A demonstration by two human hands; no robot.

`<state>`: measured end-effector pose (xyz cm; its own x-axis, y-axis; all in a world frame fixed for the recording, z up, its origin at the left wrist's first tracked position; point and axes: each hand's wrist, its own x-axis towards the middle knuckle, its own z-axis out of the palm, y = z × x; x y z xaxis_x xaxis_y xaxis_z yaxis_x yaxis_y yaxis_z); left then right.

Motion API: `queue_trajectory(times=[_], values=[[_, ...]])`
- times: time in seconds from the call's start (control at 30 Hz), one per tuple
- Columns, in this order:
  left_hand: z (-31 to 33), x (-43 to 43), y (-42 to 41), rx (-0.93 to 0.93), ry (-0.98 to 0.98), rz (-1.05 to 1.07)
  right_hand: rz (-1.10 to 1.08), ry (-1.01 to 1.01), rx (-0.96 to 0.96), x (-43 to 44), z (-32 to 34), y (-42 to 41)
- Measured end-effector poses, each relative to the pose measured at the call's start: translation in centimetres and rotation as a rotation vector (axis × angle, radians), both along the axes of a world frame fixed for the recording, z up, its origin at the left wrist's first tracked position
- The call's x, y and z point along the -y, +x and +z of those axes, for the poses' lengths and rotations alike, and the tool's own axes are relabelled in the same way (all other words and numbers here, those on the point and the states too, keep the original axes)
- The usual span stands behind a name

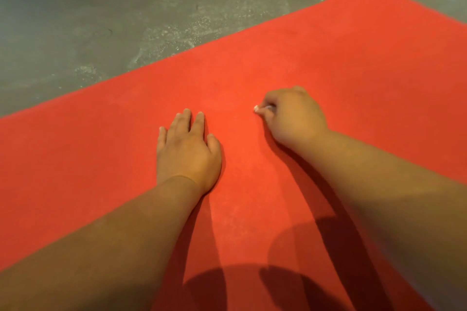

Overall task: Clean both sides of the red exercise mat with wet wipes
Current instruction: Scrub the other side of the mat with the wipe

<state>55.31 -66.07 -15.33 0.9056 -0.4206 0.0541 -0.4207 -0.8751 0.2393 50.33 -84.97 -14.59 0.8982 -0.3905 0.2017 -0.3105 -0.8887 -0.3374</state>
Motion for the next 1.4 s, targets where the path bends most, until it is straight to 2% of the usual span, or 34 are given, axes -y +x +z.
queue_trajectory(times=[0.07,0.13,0.2,0.3,0.37,0.4,0.47,0.53,0.6,0.7,0.83,0.9,0.97,1.07,1.13,1.23,1.4], values=[[-0.1,0.1,0.1,0.002,-0.001,-0.006,-0.208,0.024,-0.028,2.0,0.5,0.7],[-0.1,0.0,0.2,0.003,0.006,-0.006,-0.241,-0.069,-0.052,0.6,0.6,0.7],[-0.2,0.0,0.2,0.002,0.008,-0.007,-0.148,-0.066,-0.003,-2.9,0.5,-0.1],[0.0,0.1,0.2,-0.006,0.012,-0.011,0.178,0.043,0.086,-8.2,0.6,-2.6],[0.0,0.1,0.2,-0.007,0.019,-0.011,0.352,0.016,0.067,-8.0,0.8,-3.6],[0.0,0.1,0.2,-0.001,0.019,-0.008,0.35,-0.027,0.037,-6.4,0.7,-3.2],[-0.1,0.0,0.3,0.01,0.015,-0.007,0.117,-0.075,0.015,-1.7,0.3,-1.6],[-0.1,0.1,0.2,0.011,0.013,-0.009,-0.209,0.025,-0.02,3.1,0.6,-0.5],[-0.2,0.1,0.3,0.012,0.009,-0.008,-0.305,0.05,-0.025,4.2,0.5,0.3],[-0.4,0.2,0.5,0.016,0.012,-0.007,-0.175,0.059,0.012,0.0,0.3,0.6],[-0.3,0.2,0.5,0.008,0.013,-0.006,0.209,0.059,-0.003,-6.7,0.6,-0.4],[-0.2,0.2,0.5,0.011,0.009,-0.004,0.264,0.041,-0.012,-6.4,1.0,-0.3],[-0.2,0.2,0.4,0.017,0.013,-0.004,0.167,0.032,-0.051,-3.5,0.7,0.4],[-0.2,0.2,0.4,0.017,0.013,0.0,-0.147,0.021,-0.081,2.3,0.9,0.8],[-0.1,0.3,0.5,0.016,0.012,-0.008,-0.223,0.035,-0.095,3.6,1.1,0.8],[0.0,0.2,0.6,0.008,0.011,-0.004,-0.105,0.063,-0.093,0.2,1.2,0.7],[-0.1,0.3,0.7,0.029,0.013,-0.012,0.306,0.09,0.015,-5.6,0.5,-3.0]])
